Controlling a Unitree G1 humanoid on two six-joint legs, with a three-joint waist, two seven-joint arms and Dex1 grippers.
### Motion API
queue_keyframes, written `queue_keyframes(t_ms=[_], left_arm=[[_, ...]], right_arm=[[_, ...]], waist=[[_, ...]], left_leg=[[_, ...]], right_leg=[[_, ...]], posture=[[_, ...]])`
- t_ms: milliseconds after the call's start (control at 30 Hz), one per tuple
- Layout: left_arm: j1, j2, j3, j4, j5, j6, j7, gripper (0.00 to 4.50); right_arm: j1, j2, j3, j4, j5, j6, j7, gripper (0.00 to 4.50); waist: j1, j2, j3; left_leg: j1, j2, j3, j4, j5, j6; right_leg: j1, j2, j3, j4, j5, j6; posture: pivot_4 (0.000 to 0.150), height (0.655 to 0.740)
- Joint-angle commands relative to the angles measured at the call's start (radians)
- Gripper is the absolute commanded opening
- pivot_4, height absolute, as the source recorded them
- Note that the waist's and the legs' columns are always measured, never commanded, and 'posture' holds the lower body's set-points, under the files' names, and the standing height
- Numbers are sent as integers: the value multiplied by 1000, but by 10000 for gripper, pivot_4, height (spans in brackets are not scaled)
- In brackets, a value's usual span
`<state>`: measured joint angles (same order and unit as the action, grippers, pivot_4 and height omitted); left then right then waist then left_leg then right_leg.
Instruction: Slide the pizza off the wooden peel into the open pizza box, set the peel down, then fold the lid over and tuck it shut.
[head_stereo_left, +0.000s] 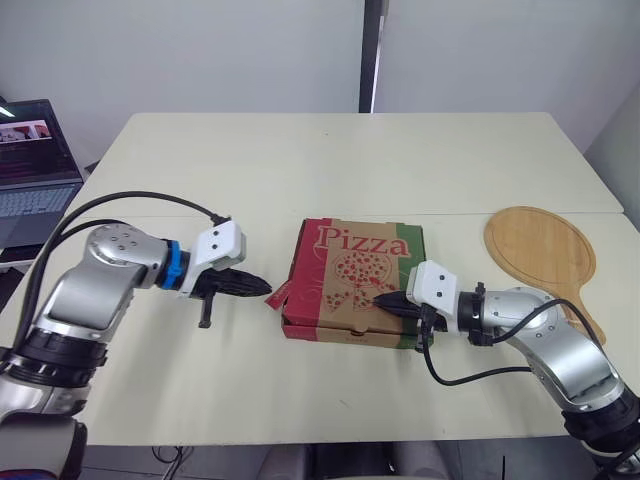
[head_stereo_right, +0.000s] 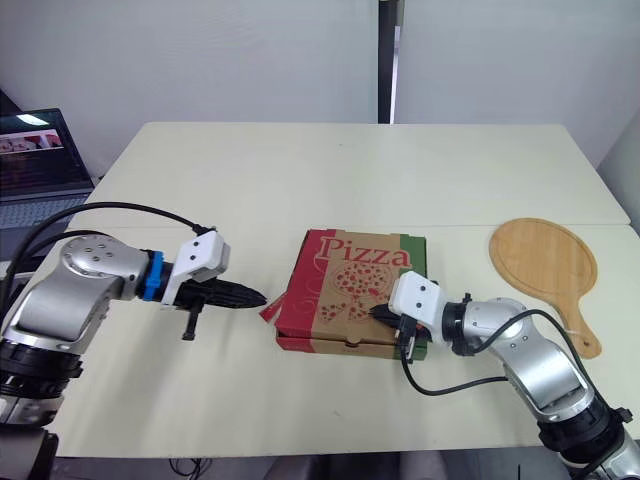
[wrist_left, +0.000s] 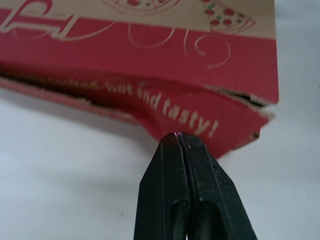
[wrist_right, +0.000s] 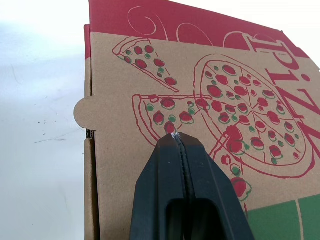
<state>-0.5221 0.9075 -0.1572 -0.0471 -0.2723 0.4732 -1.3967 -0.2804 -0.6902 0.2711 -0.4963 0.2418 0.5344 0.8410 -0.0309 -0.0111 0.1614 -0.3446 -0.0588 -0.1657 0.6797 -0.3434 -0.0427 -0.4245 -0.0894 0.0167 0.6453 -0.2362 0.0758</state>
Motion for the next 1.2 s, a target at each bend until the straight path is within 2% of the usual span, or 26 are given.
queue_keyframes(t_ms=[33,300,800,1200], left_arm=[[-25,-13,-23,-32,2,-5,-3,0],[-45,-60,-55,-31,22,-24,12,0],[-82,-124,-21,-44,7,8,74,0],[-53,-73,-42,15,89,-130,76,0]], right_arm=[[-10,2,7,-12,-3,-1,13,303],[-32,4,-4,-26,12,13,24,303],[-68,1,-7,-10,19,11,51,303],[-85,-6,-4,5,10,3,86,303]], waist=[[0,0,0],[4,0,0],[6,0,0],[4,0,0]], left_leg=[[0,0,0,0,0,0],[0,0,0,0,0,0],[0,-1,0,0,0,0],[0,0,0,0,0,0]], right_leg=[[0,0,0,0,0,0],[0,0,0,0,0,0],[1,0,0,0,0,0],[0,0,0,0,0,0]], posture=[[1500,7400],[1500,7400],[1500,7400],[1500,7400]])
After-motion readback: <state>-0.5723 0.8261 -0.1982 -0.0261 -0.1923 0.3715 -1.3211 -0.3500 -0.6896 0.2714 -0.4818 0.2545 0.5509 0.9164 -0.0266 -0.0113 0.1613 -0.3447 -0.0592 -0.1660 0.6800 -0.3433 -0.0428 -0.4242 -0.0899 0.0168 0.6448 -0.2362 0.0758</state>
